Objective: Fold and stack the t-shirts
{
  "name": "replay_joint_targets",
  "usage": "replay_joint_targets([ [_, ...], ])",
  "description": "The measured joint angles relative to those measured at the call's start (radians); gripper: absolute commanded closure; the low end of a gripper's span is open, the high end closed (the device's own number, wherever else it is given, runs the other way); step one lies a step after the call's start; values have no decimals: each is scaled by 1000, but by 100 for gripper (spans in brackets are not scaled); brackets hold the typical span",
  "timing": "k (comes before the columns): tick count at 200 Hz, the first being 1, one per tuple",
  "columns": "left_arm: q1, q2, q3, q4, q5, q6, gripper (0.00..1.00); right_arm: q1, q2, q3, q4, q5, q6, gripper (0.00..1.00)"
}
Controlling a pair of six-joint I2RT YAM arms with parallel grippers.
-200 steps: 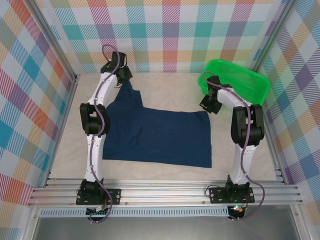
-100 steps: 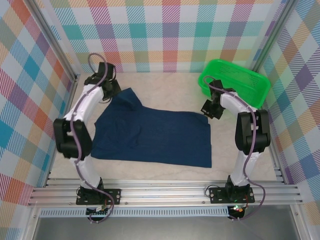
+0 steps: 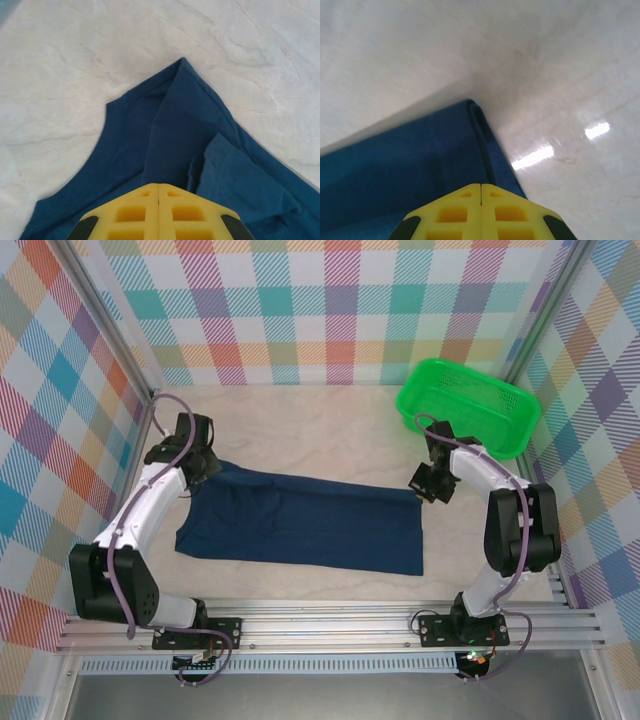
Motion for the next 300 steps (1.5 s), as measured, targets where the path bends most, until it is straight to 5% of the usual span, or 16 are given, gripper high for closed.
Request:
replay_joint_targets([
  [96,0,-252,-216,-103,-127,-101,100,0,-44,-118,3,2,5,100],
  [300,-2,-360,-402,-130,-212,-219,100,31,-111,-198,-3,32,33,100],
])
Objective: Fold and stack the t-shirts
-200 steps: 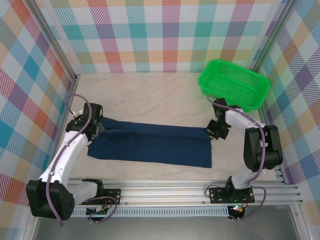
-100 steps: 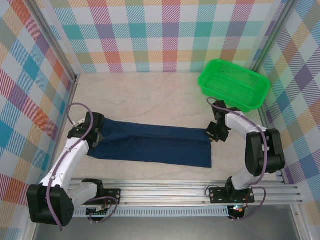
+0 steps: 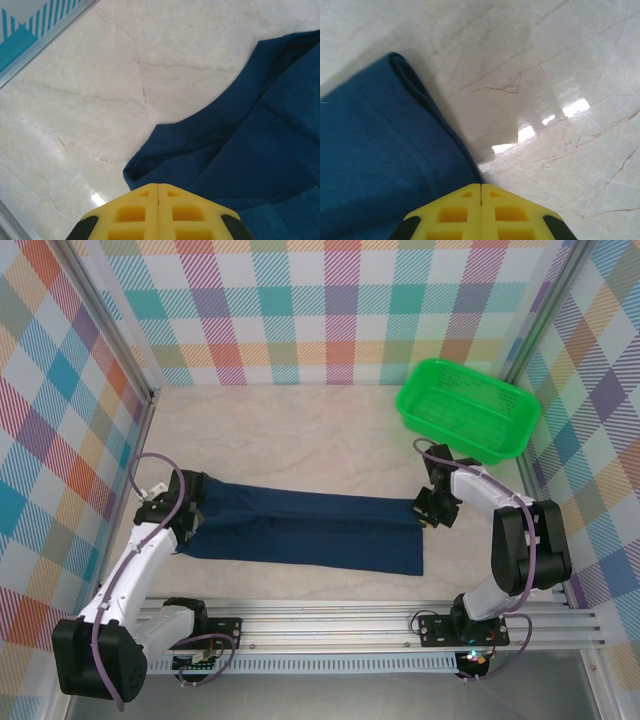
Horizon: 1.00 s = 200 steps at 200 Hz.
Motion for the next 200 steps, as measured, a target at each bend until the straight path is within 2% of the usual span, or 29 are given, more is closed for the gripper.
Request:
replay_joint_targets([
  [85,-27,30,-46,-31,7,-101,100,9,36,-6,5,20,19,100],
  [143,-63,-68,-58,-98,-13,-197,100,19,38,-3,0,45,25,100],
  [200,-79,-76,-113,-96,-11,-219,100,26,48,-3,0,52,25,100],
])
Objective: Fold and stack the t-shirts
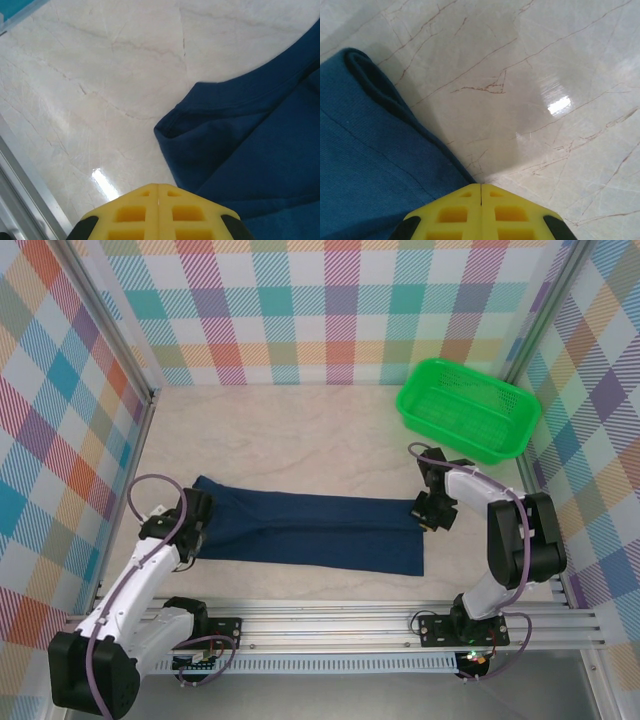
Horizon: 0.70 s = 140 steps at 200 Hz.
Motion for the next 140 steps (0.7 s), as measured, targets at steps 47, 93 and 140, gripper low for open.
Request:
replay_joint_targets([
  [47,-2,72,15,-7,15,-3,59,0,4,0,-9,5,22,65],
  [93,27,84,198,-21,13,40,45,0,-132,15,-29,26,27,67],
  [140,233,391,381,204,232,222,49,0,-65,43,102,-88,6,75],
])
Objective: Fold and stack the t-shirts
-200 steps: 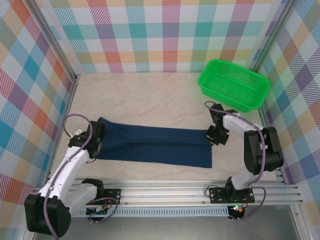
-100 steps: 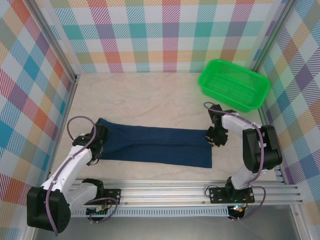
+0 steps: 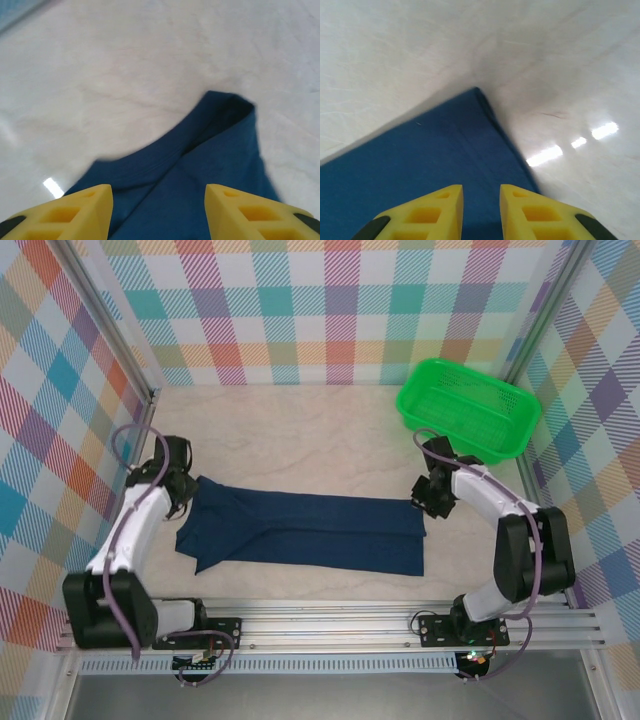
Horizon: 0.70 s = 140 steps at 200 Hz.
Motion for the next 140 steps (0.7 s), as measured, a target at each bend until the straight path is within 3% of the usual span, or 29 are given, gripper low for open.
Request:
replay_joint_targets([
  [28,27,247,108,124,142,72,54,0,92,19,55,-40,-5,73],
  [57,55,411,188,173,211,133,60,0,150,51,67,-50,-6,71],
  [82,72,483,242,190,251,181,68,0,196,90,67,-51,-3,72],
  [103,76,514,264,196,261,205,89,0,220,108,67,-44,7,76],
  [140,84,532,264,199,264,231,100,0,257,145,35,-16,21,82],
])
